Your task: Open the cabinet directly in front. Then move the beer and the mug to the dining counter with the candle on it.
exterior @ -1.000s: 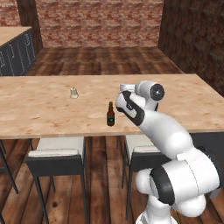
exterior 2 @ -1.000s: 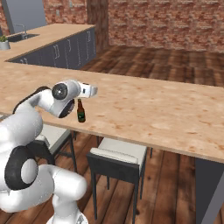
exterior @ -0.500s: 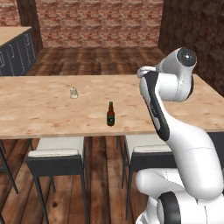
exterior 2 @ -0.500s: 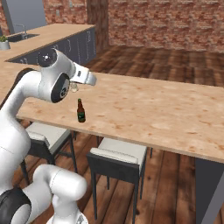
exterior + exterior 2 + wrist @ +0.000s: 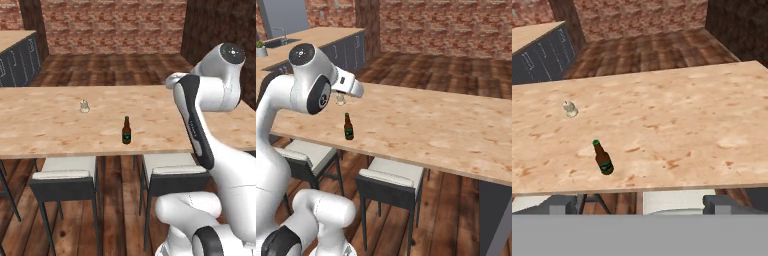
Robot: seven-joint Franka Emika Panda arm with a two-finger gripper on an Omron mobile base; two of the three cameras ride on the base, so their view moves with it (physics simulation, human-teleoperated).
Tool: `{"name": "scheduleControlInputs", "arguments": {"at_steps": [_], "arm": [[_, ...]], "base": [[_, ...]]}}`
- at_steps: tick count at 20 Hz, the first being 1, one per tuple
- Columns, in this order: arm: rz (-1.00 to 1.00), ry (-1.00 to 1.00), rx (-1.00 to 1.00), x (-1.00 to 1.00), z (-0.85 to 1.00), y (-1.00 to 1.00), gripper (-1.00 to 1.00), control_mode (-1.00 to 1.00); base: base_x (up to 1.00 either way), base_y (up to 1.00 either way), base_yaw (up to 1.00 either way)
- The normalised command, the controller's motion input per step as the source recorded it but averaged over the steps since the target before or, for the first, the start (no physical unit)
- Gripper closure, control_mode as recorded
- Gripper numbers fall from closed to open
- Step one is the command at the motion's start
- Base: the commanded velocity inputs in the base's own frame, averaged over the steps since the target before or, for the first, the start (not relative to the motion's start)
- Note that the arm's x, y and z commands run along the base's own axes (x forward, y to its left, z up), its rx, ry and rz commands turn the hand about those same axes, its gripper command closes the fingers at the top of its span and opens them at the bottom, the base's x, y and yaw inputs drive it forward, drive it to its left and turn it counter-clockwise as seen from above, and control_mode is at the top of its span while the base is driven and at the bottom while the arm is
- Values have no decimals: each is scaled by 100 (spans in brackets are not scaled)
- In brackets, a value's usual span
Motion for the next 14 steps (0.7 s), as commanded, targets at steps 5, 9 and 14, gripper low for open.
{"name": "scheduleControlInputs", "arguments": {"at_steps": [5, 9, 14], "arm": [[3, -16, -6, -94, -38, 13, -100, -100], [1, -63, -1, -100, 0, 1, -100, -100], [3, -42, -2, -58, 1, 2, -100, -100]], "base": [[0, 0, 0], [0, 0, 0], [0, 0, 0]]}}
